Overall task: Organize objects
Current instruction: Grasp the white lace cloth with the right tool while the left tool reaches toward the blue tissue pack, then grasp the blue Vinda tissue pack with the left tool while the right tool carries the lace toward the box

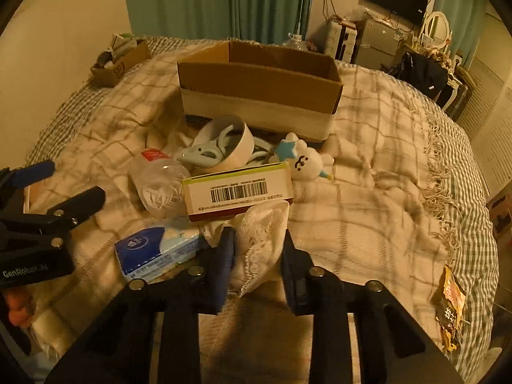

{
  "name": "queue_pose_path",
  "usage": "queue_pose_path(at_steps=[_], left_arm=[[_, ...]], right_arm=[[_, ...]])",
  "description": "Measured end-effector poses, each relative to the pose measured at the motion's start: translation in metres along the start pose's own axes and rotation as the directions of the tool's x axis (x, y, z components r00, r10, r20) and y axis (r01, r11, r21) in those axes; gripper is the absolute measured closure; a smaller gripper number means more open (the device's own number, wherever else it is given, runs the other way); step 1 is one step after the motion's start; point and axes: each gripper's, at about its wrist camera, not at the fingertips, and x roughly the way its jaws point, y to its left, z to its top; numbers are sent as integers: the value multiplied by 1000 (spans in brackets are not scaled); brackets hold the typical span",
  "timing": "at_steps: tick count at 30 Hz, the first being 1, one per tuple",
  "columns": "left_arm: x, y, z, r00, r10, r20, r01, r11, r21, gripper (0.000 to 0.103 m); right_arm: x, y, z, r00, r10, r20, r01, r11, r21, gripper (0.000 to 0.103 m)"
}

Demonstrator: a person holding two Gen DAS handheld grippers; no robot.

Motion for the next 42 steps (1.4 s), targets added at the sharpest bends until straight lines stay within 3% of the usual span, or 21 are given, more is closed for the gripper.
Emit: queue_pose_path(at_steps=[5,10,16,18,20,25,31,42], left_arm=[[2,-30,-1,998,-65,-26,66,996,55,0],[21,-54,-11,989,-109,-96,117,989,86,5],[47,-64,-19,967,-170,-190,187,979,78,30],[45,-63,-19,959,-204,-195,221,973,71,45],[38,-64,-19,962,-203,-184,220,972,79,51],[19,-59,-15,966,-211,-150,223,972,71,54],[-20,-53,1,975,-216,-54,220,972,86,54],[-54,-40,72,975,-202,93,192,976,103,54]], right_arm=[[-32,-14,8,996,-28,89,25,999,38,90],[-41,-26,9,992,-49,117,42,997,64,90],[-36,-30,7,993,-30,114,22,998,67,91],[-36,-31,7,993,-29,114,21,997,68,91],[-38,-31,7,993,-30,117,22,997,69,91],[-49,-29,7,989,-33,144,24,998,64,91],[-73,-26,11,980,-40,197,29,998,59,90],[-116,-23,56,950,-33,311,35,999,0,91]])
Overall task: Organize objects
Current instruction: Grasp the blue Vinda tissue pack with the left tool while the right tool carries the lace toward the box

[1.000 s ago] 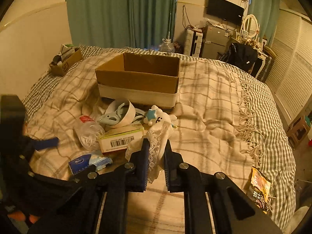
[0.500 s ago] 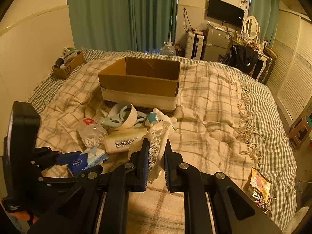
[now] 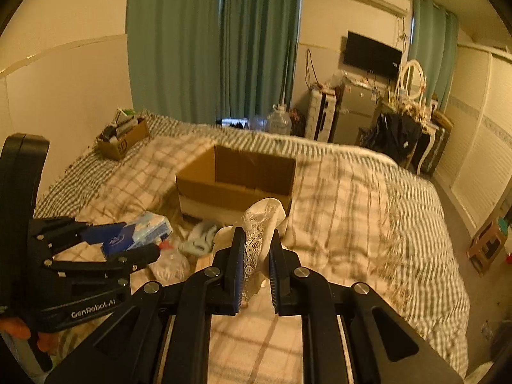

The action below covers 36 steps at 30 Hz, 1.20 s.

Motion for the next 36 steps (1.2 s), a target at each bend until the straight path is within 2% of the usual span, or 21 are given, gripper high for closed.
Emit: queue_pose_path(at_steps=[6,10,14,20,25,29,36], left_arm=[[2,10,52,998,-3,58,3,1000,9,54],[14,15,86,995,27,91,-30,999,28,54],[38,22,118,994,42,99,-46,998,36,54],[94,37,152,997,52,64,-53,998,20,54],[149,46,155,997,71,7,-71,997,28,54],[187,50,147,996,87,-36,-86,995,42,54],[223,54,134,995,68,-77,-65,997,46,54]], right_arm=[[13,-1,49,999,17,42,-16,999,-39,91],[38,-10,82,998,30,49,-29,999,-36,91],[79,-21,115,998,45,37,-44,999,-25,91],[149,-34,143,999,52,-10,-52,999,-7,93],[214,-46,146,995,66,-76,-64,998,30,94],[263,-54,131,986,88,-142,-79,994,74,95],[295,-56,107,973,121,-199,-99,988,115,95]])
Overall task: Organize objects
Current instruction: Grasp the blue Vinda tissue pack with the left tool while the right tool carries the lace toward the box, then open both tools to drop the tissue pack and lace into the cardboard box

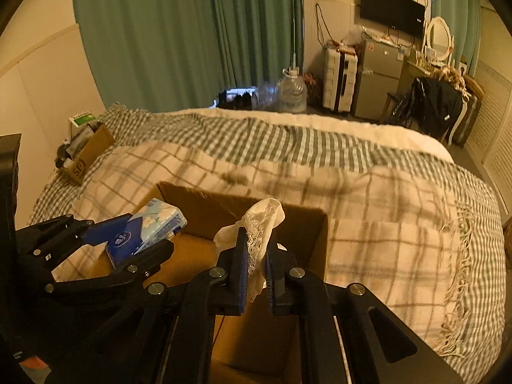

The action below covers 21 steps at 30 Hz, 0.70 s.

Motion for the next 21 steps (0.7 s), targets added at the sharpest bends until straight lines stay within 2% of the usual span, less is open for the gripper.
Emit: queue_pose_path(at_steps=[2,4,5,6,7,8,11,14,15,16,21], left_arm=[[3,0,-2,1000,-20,-5,20,1000,-5,54],[3,-1,-3,1000,-20,-14,20,1000,-11,47],[2,-1,-3,999,-25,-24,25,1000,-16,40],[1,0,-3,999,-28,-30,28,999,-23,26],[-1,0,-4,999,-31,-33,30,999,-31,19],[-5,1,-5,999,-29,-26,28,999,-39,13],[-21,0,-9,1000,-28,-13,27,999,-35,11],[-44,-1,-13,1000,-10,-9,10,1000,-17,9],[-53,-1,-15,1000,-2,-2,2,1000,-14,6],[-61,1,-17,1000,5,7,-5,1000,-15,4],[-122,10,-29,998,17,64,-15,1000,-24,0]], right_arm=[[0,0,-1,1000,13,-1,-13,1000,1,95],[-3,2,-1,1000,2,2,-2,1000,-5,94],[-7,1,-1,1000,-16,11,16,1000,-6,94],[-12,2,0,1000,-22,19,22,1000,-6,93],[-18,3,1,999,-20,26,20,1000,-4,90],[-25,1,3,999,-15,35,15,1000,3,82],[-46,-2,7,997,-42,60,41,999,23,46],[-72,-4,8,994,-67,82,65,997,31,35],[-81,-4,8,993,-75,88,72,997,35,26],[-91,-4,8,992,-84,94,81,996,35,23],[-150,7,-3,982,-132,138,133,991,3,11]])
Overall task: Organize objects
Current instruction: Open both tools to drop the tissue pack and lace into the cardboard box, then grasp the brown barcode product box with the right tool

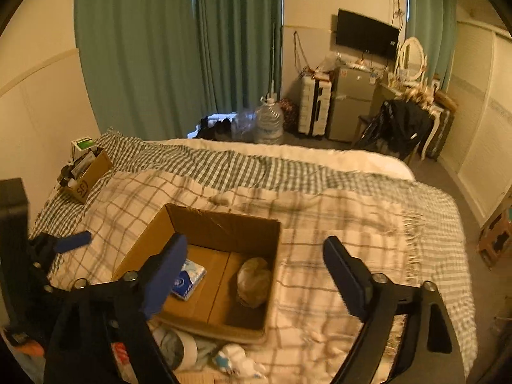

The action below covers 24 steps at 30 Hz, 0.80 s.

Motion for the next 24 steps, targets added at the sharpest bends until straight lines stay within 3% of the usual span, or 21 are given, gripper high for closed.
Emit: queue_pose_path(at_steps=[8,14,19,24], left_arm=[[-87,12,-29,998,33,58,-32,999,-19,0],[-114,11,-68,995,82,65,-81,997,-13,0],[-111,6,-112,993,109,43,-107,993,-40,0],[-88,-1,-155,986,166,8,-165,985,-56,0]], right_arm=[[-93,15,-21,996,-50,70,54,998,-45,0],[-131,29,-56,994,-76,74,82,993,-84,0],[-126,40,-99,998,-58,29,60,993,-106,0],[-90,57,-150,997,-20,-68,12,993,-117,0]])
